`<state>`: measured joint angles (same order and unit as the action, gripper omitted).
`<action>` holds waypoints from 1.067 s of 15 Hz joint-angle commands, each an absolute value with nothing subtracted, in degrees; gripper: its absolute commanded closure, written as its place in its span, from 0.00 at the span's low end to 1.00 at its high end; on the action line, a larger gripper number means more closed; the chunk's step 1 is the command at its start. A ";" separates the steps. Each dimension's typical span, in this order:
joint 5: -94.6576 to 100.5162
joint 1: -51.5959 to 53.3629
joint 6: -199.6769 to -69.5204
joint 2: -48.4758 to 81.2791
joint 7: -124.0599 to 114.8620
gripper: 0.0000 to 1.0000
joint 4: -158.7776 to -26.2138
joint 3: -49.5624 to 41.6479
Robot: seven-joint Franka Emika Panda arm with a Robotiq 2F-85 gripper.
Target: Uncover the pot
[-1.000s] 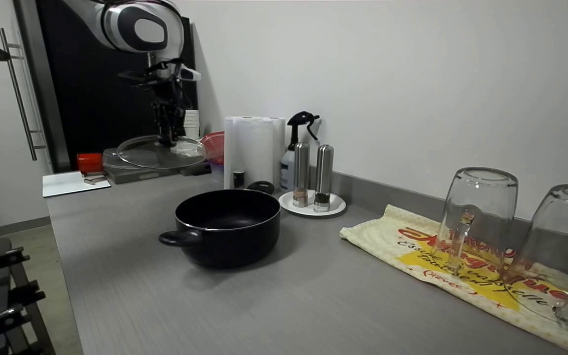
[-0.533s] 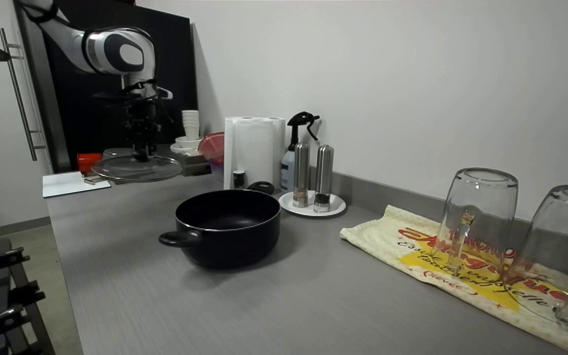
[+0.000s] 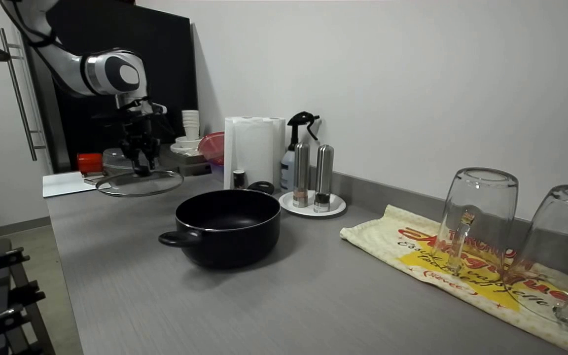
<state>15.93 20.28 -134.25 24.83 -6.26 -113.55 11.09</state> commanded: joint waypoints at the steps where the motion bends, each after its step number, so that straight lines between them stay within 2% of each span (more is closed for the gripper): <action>1: 18.10 21.14 -137.57 25.28 -8.43 0.76 -114.03 9.35; 16: 17.78 21.64 -141.63 27.94 -12.11 0.76 -115.31 6.07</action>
